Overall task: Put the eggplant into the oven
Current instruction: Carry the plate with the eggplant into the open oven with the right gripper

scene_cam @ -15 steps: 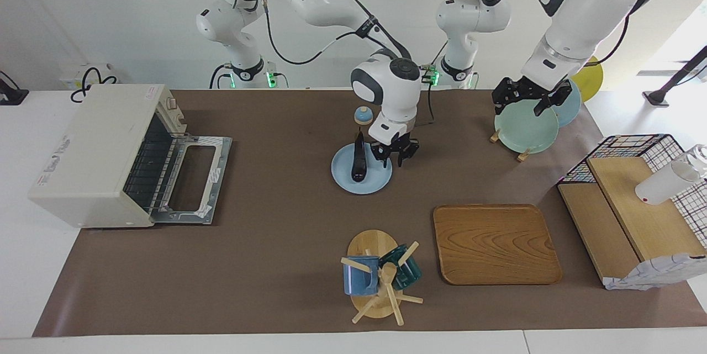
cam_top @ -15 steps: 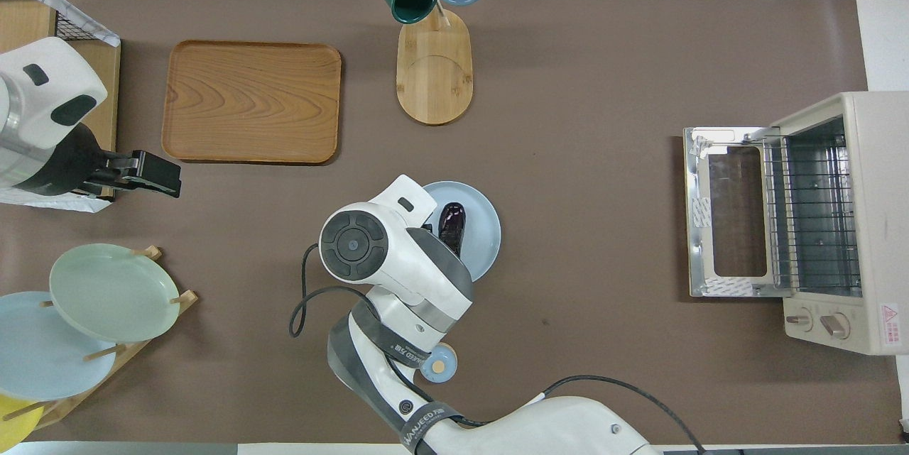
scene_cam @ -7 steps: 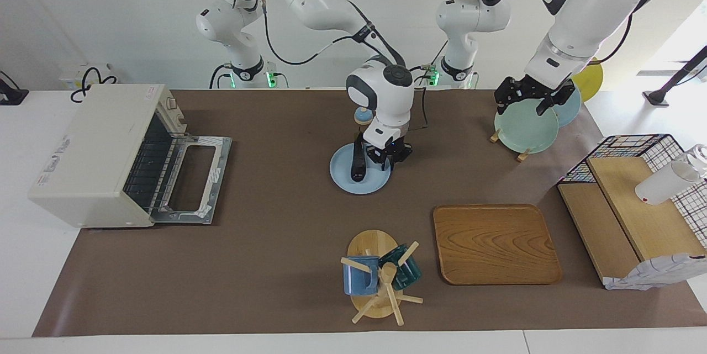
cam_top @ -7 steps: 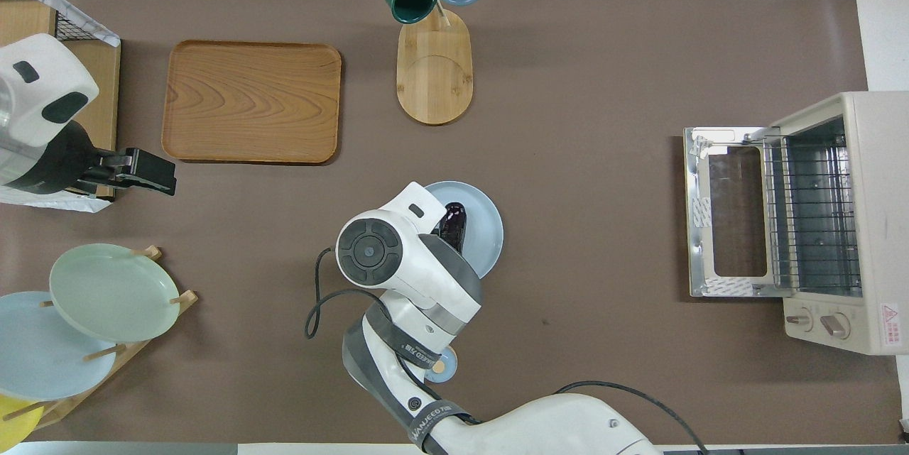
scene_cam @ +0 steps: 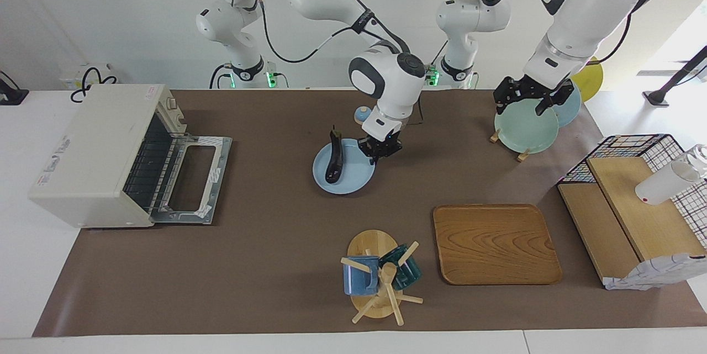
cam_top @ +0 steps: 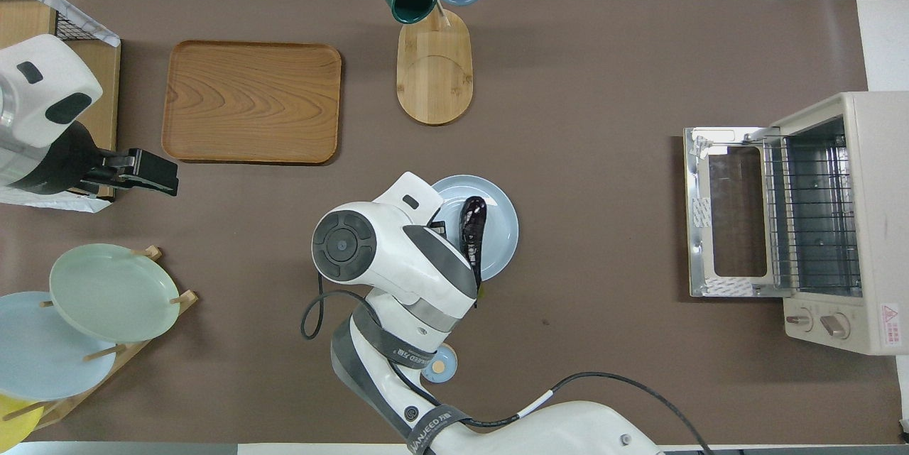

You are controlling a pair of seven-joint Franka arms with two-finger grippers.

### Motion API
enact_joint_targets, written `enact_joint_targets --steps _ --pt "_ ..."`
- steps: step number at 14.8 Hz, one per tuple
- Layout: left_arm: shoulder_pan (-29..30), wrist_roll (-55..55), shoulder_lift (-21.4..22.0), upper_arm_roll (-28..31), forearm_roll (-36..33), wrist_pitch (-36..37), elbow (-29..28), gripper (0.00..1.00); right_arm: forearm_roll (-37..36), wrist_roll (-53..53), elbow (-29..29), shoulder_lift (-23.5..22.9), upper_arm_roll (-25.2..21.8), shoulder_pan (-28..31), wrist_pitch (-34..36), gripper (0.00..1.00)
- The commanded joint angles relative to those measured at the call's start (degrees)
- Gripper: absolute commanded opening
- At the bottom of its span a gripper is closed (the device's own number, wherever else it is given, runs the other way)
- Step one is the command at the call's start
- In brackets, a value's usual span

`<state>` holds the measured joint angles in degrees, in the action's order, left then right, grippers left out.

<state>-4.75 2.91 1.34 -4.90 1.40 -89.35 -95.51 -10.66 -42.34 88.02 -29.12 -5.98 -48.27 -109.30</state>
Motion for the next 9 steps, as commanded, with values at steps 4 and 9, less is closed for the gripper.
enact_joint_targets --steps 4,9 --pt "1.41 0.43 0.41 -1.08 -0.43 0.93 0.24 1.0 -6.3 14.89 10.56 13.09 0.27 13.43 7.01 0.0" --pt "1.14 0.43 0.33 -1.08 -0.43 0.84 -0.03 1.0 -6.92 27.12 22.18 23.04 0.36 28.03 3.4 0.0"
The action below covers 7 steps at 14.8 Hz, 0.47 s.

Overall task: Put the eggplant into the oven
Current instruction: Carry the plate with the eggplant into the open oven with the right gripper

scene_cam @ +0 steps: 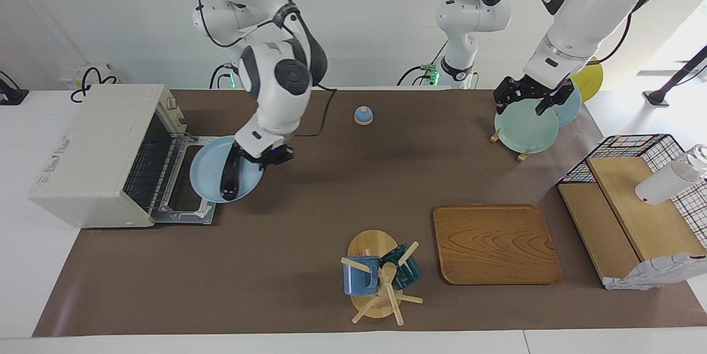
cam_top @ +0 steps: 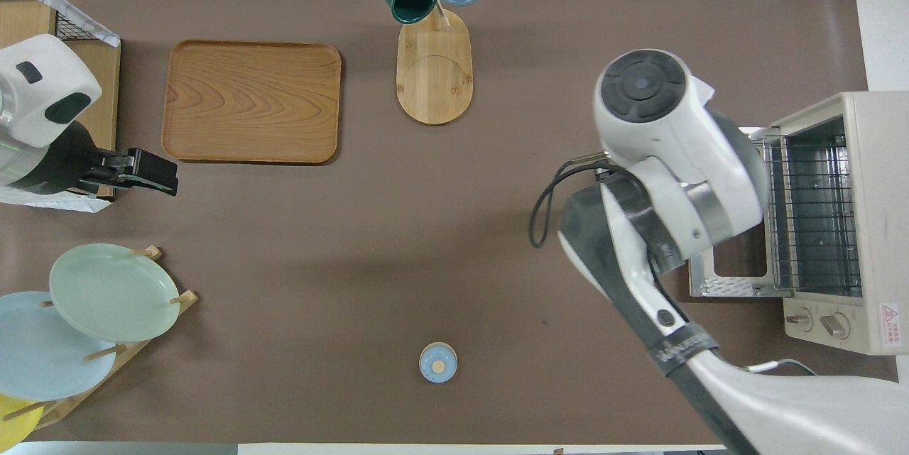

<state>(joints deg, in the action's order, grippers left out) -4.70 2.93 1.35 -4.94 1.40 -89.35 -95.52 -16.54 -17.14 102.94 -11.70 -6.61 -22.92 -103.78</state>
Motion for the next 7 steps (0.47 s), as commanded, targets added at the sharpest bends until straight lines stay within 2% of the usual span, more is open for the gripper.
enact_joint_targets --steps 1,5,7 --pt "1.09 0.33 0.41 -1.04 -0.43 0.84 -0.02 1.0 -1.04 3.5 9.28 6.85 0.99 4.79 -2.91 0.0" --pt "0.65 0.15 0.32 -0.95 -0.52 0.49 -0.11 1.0 -1.04 13.42 15.44 8.97 0.99 14.72 -8.7 0.0" --pt "0.56 0.15 0.32 -0.95 -0.52 0.49 -0.11 1.0 -1.04 16.52 19.73 10.02 0.99 17.55 -14.31 0.0"
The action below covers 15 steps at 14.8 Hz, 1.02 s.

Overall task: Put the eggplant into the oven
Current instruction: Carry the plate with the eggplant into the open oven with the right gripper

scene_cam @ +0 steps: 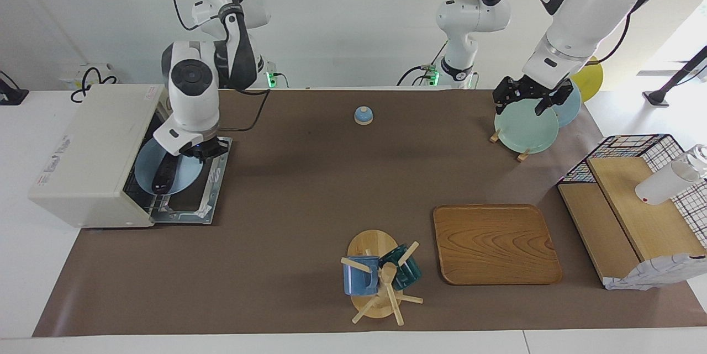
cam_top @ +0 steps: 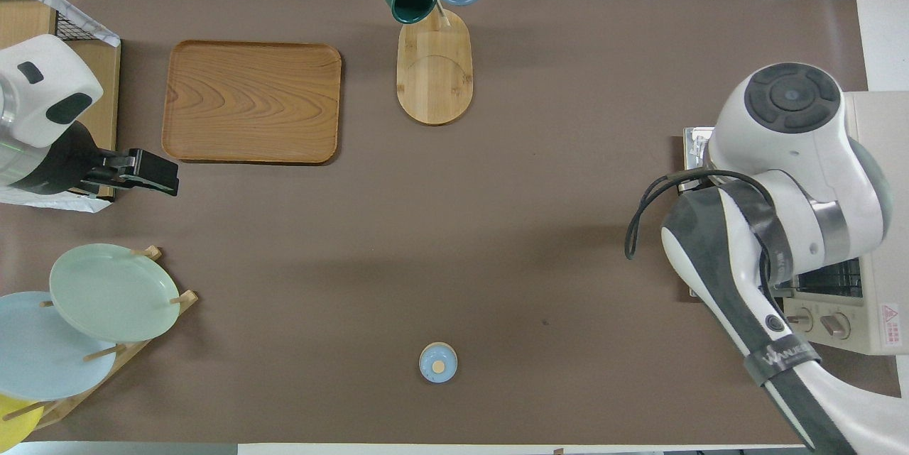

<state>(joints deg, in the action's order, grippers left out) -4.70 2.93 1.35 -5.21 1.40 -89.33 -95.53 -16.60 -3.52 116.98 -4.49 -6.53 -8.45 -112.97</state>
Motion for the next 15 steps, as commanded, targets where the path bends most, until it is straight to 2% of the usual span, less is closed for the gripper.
enact_joint_targets --steps 1,2,5,8,9,13,14,15 --pt "0.57 0.24 0.32 -0.59 -0.52 0.39 -0.1 1.0 -0.97 3.08 8.06 3.43 0.9 3.87 -7.94 0.0" --pt "0.74 0.24 0.32 -0.68 -0.52 0.39 -0.1 1.0 -0.97 3.16 9.74 3.78 0.9 4.22 -9.88 0.0" --pt "1.01 0.32 0.32 -0.68 -0.52 0.48 -0.1 1.0 -0.89 3.25 9.93 3.96 0.9 4.4 -10.17 0.01" --pt "0.74 0.32 0.32 -0.59 -0.52 0.3 -0.1 1.0 -0.36 3.34 9.93 3.96 0.9 4.93 -9.99 0.43" --pt "0.66 0.32 0.32 -0.68 -0.52 0.3 -0.1 1.0 -0.27 3.69 9.67 3.87 0.99 5.02 -9.64 0.52" --pt "0.83 0.32 0.41 -0.77 -0.52 0.12 0.08 1.0 3.06 7.47 5.73 2.56 1.25 3.71 -7.45 0.55" --pt "0.92 0.32 0.41 -0.77 -0.52 0.04 0.08 1.0 4.03 7.3 4.24 1.95 1.43 2.57 -7.18 0.5" --pt "0.92 0.32 0.41 -0.77 -0.52 0.12 0.08 1.0 4.91 6.77 4.05 1.85 1.43 0.56 -8.05 0.32"
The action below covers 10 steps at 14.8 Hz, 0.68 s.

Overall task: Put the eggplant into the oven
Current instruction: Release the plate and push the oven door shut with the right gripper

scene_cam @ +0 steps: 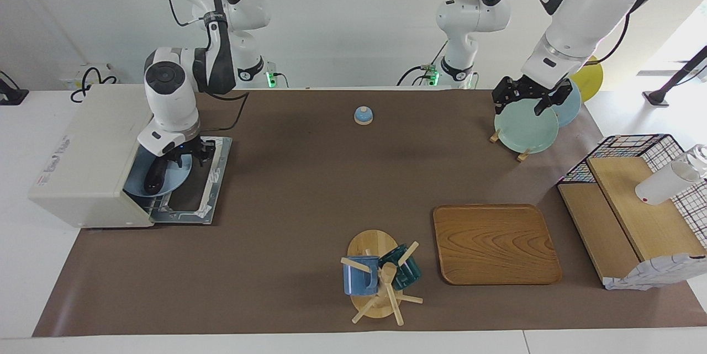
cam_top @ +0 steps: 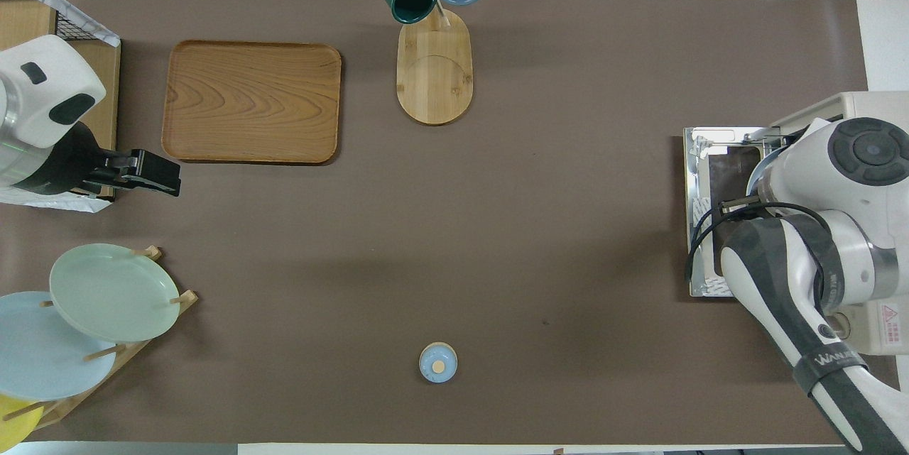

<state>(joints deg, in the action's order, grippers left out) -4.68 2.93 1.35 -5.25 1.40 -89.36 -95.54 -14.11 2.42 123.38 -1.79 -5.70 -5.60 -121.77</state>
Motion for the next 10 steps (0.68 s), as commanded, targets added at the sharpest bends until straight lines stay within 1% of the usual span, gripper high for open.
enact_joint_targets --steps 1,2,4,7,10 --pt "0.9 0.32 0.41 -0.73 -0.52 0.06 0.09 1.0 3.03 -0.9 -2.01 -0.93 0.61 -3.87 -1.09 0.07" --pt "0.9 0.32 0.41 -0.73 -0.52 0.15 0.09 1.0 3.03 -3.18 -1.22 -1.45 0.61 -5.19 -3.71 0.0" --pt "0.99 0.32 0.41 -0.91 -0.52 0.06 0.09 1.0 3.03 -6.71 0.19 -3.73 0.61 -6.35 -8.38 0.0" --pt "1.08 0.32 0.5 -0.99 -0.52 0.06 0.18 1.0 3.03 -8.65 0.19 -7.77 0.61 -6.35 -9.1 0.0" --pt "1.17 0.32 0.5 -0.99 -0.52 0.06 0.09 1.0 3.03 -10.23 1.33 -8.22 0.52 -5.83 -9.45 0.0"
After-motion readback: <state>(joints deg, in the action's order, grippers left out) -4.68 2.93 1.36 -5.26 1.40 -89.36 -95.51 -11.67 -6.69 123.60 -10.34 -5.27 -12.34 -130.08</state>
